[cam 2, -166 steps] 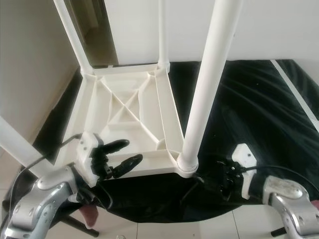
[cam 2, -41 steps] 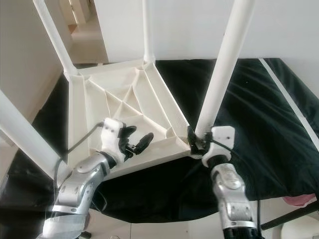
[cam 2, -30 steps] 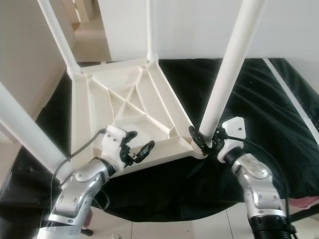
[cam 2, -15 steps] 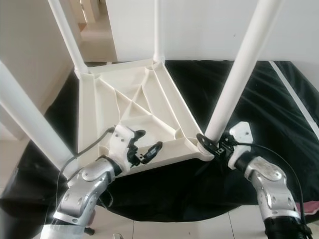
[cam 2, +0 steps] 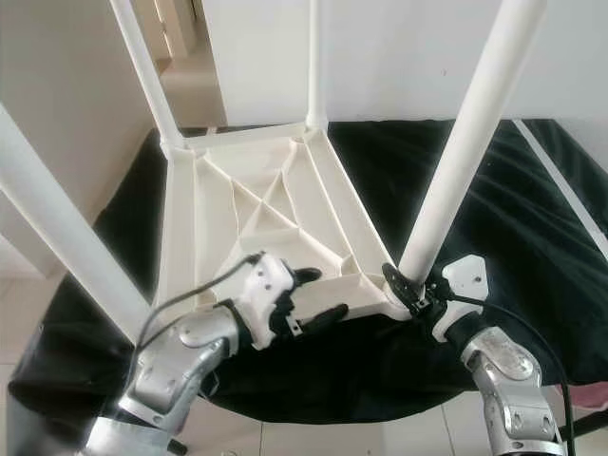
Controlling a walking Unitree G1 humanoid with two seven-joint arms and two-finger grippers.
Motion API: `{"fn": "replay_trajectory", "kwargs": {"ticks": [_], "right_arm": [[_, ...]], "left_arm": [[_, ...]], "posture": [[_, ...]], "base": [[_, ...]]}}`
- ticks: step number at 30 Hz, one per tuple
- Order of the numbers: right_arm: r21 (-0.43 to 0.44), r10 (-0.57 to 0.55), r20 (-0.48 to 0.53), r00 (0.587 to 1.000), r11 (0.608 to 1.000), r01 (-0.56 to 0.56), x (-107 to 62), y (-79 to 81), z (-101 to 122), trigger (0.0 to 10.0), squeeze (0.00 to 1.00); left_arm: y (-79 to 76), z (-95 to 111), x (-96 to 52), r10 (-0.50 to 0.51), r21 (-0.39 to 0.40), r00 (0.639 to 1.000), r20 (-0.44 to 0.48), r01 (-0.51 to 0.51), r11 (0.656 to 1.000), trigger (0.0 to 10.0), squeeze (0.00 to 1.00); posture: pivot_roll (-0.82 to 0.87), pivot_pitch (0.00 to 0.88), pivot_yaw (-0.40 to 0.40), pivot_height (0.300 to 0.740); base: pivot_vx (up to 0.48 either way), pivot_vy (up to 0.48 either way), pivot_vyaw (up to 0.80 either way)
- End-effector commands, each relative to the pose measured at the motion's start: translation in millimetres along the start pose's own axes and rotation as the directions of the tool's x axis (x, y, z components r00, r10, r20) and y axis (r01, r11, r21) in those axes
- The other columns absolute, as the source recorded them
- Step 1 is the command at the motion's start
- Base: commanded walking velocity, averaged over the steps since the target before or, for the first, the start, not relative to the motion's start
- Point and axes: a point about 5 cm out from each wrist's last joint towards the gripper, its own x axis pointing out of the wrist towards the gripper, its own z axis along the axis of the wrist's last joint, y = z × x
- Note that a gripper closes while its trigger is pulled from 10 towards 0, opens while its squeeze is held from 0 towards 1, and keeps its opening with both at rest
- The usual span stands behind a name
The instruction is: Building children table
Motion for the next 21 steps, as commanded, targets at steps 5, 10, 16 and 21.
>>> {"fn": "replay_trajectory", "kwargs": {"ticks": [5,10,16,21], "right_arm": [[0.051,-0.158,-0.109,0.981,0.985,0.165,-5.6,9.1,-21.1,10.0,0.00],[0.077,-0.332,-0.144,0.932,0.935,0.345,9.0,33.4,-22.2,10.0,0.00],[0.109,-0.539,-0.179,0.823,0.820,0.561,21.3,52.2,-20.3,10.0,0.00],[0.087,-0.484,-0.151,0.862,0.862,0.499,26.6,59.6,-14.6,10.0,0.00]], "left_arm": [[-2.6,-0.2,4.0,-0.062,-0.003,0.998,0.002,0.062,0.998,10.0,0.00],[1.4,2.2,8.4,-0.067,0.001,0.998,0.013,0.067,0.998,10.0,0.00],[5.3,3.2,10.7,-0.055,0.008,0.998,0.022,0.055,0.998,10.0,0.00],[5.6,5.2,11.5,-0.050,0.006,0.998,0.031,0.050,0.999,10.0,0.00]], "posture": [[-0.18,0.061,0.081,0.740],[-0.19,0.067,0.078,0.740],[-0.18,0.059,0.064,0.740],[-0.18,0.059,0.067,0.740]], "base": [[0.000,0.000,0.00],[0.000,0.000,0.00],[0.000,0.000,0.00],[0.000,0.000,0.00]]}}
